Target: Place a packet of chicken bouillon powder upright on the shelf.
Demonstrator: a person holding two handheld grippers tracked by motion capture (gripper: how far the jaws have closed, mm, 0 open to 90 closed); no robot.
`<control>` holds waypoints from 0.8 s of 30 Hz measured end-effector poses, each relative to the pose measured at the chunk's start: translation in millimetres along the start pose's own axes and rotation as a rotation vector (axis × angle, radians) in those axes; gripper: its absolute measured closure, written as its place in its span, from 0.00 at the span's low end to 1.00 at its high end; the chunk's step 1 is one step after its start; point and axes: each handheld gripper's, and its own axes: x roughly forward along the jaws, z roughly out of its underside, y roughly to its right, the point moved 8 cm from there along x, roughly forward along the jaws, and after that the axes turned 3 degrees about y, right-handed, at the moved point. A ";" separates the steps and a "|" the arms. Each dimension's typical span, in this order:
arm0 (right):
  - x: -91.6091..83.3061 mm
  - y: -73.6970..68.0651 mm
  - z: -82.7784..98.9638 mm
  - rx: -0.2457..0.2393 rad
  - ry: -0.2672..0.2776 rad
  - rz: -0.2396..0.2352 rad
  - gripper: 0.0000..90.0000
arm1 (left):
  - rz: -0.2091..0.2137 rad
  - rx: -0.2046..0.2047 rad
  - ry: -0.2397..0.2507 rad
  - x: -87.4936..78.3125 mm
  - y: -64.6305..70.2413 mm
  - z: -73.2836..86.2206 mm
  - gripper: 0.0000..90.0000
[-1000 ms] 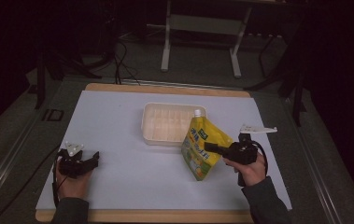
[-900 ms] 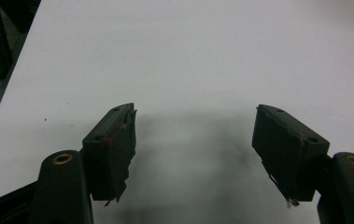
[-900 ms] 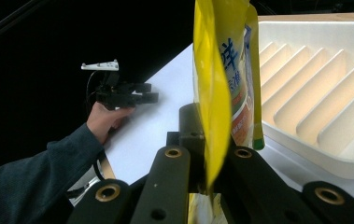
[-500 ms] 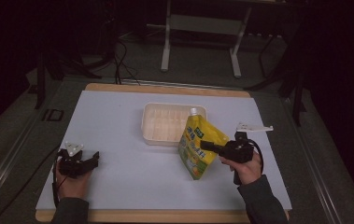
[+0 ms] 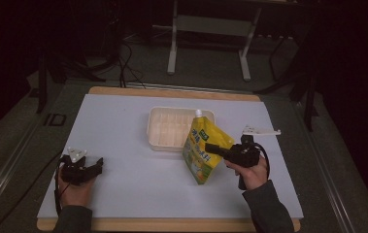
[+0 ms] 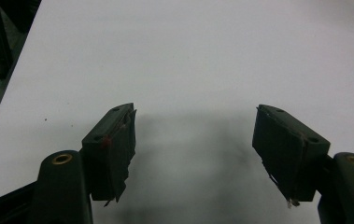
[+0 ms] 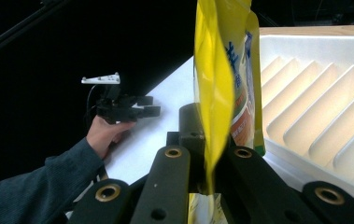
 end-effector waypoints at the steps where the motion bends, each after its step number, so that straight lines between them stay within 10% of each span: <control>1: 1.0 0.2 -0.3 0.001 0.001 0.003 1.00 | 0.000 0.000 0.000 0.0 0.0 0.0 0.33; 24: 11.4 7.9 -18.0 0.014 0.067 0.048 1.00 | 0.002 0.002 -0.003 -0.1 -0.2 0.0 0.33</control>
